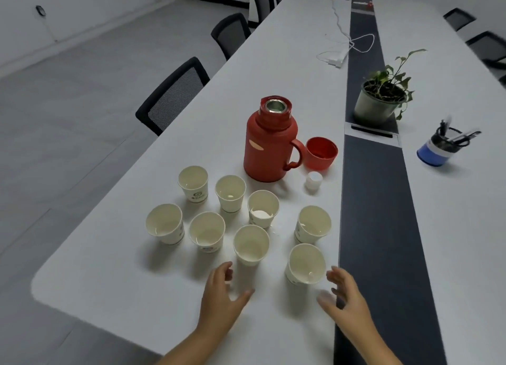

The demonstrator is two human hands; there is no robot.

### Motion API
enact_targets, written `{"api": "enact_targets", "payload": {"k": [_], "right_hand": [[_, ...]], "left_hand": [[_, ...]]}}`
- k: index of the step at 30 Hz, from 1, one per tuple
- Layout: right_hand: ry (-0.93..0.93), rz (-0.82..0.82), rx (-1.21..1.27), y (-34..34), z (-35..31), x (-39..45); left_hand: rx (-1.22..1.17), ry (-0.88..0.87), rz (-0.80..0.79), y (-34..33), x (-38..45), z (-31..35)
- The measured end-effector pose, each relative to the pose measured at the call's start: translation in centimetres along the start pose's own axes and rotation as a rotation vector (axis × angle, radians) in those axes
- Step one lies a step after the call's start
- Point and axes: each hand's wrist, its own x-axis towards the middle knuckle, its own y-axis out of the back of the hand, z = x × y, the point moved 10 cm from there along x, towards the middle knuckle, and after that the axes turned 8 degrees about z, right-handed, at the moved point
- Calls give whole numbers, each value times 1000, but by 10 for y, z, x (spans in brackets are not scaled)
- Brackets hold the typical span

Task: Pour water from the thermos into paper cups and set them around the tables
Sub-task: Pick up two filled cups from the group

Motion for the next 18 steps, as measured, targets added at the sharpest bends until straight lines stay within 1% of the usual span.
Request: {"api": "enact_targets", "payload": {"k": [3,6,9,12,15,17,18], "right_hand": [[-49,3,30,-28,12,10],[-102,41,15,-50,17,20],[-157,132,-2,-59,24,31],[-127,182,24,-65,29,42],[-121,185,30,-69,34,45],[-140,199,53,-69,38,39],[-146,210,74,-67,38,35]], "left_hand": [[-24,125,-66,-30,13,-19],[-79,126,-52,-39,33,-8],[-131,132,-19,-35,52,2],[-164,121,-33,-33,59,10],[-134,110,-34,-31,63,13],[-128,121,-21,-28,64,18],[-139,98,-26,-26,60,16]]}}
